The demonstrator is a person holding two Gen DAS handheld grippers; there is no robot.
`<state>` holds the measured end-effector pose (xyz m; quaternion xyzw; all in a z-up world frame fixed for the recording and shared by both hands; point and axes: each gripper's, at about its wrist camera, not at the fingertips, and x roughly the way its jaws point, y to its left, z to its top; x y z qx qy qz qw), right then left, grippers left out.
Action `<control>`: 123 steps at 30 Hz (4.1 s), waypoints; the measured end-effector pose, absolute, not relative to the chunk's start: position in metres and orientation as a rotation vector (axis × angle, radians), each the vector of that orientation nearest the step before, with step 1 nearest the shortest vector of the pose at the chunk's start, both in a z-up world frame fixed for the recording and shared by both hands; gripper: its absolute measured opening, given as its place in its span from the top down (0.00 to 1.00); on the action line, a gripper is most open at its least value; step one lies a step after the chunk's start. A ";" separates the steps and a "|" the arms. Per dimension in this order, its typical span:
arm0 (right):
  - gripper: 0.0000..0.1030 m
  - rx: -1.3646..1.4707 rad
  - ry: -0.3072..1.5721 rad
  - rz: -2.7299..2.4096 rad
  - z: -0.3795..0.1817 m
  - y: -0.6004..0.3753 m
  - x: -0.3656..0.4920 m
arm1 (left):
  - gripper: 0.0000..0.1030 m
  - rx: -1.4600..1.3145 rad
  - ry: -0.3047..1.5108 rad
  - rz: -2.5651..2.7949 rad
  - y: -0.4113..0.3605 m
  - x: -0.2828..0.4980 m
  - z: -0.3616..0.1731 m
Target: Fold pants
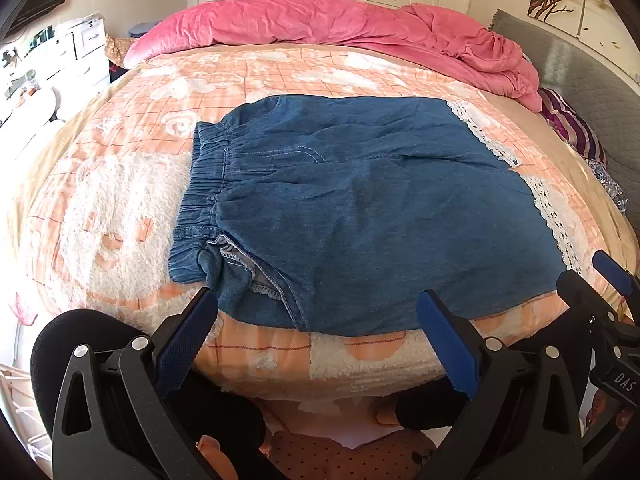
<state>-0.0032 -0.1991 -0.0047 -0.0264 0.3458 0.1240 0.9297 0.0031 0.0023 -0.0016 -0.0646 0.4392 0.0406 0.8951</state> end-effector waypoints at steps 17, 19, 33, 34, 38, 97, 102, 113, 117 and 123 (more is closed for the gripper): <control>0.08 -0.056 0.707 0.250 -0.005 -0.197 -0.004 | 0.04 -0.138 0.896 0.089 0.003 0.001 -0.001; 0.08 -0.054 0.711 0.252 -0.005 -0.199 -0.003 | 0.04 -0.138 0.896 0.092 0.003 0.001 -0.001; 0.08 -0.053 0.706 0.247 -0.005 -0.199 -0.004 | 0.04 -0.141 0.891 0.089 0.005 0.001 0.000; 0.08 -0.054 0.706 0.248 -0.005 -0.198 -0.003 | 0.04 -0.140 0.891 0.090 0.005 0.001 0.000; 0.08 -0.054 0.710 0.249 -0.006 -0.199 -0.003 | 0.04 -0.140 0.890 0.090 0.005 0.001 0.000; 0.08 -0.212 0.867 0.540 0.002 -0.089 0.202 | 0.04 -0.101 0.960 0.105 0.156 0.198 -0.001; 0.08 -0.318 0.890 0.533 -0.007 -0.064 0.243 | 0.04 -0.101 0.958 0.078 0.170 0.213 -0.027; 0.08 -0.555 0.888 0.629 -0.034 -0.005 0.301 | 0.53 -0.094 0.984 -0.019 0.163 0.235 -0.051; 0.08 -0.636 0.899 0.682 -0.041 0.013 0.314 | 0.73 -0.092 0.954 -0.033 0.159 0.231 -0.045; 0.15 -0.725 0.850 0.782 -0.045 0.038 0.322 | 0.75 -0.015 0.826 -0.025 0.150 0.212 -0.020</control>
